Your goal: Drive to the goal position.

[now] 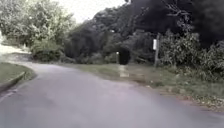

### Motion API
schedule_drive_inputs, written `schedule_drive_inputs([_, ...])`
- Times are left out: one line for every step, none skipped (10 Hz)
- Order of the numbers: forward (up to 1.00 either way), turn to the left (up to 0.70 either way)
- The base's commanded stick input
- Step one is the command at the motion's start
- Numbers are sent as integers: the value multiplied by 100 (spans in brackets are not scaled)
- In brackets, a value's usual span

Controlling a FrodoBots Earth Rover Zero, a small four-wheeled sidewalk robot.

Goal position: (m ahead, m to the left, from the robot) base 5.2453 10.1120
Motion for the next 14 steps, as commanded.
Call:
schedule_drive_inputs([100, 27])
schedule_drive_inputs([100, 27])
schedule_drive_inputs([100, 27])
schedule_drive_inputs([100, 0])
schedule_drive_inputs([100, 0])
schedule_drive_inputs([100, 0])
schedule_drive_inputs([100, 0])
schedule_drive_inputs([100, 0])
schedule_drive_inputs([100, 27])
schedule_drive_inputs([100, 27])
schedule_drive_inputs([100, 27])
schedule_drive_inputs([100, 27])
schedule_drive_inputs([100, 27])
schedule_drive_inputs([100, 19])
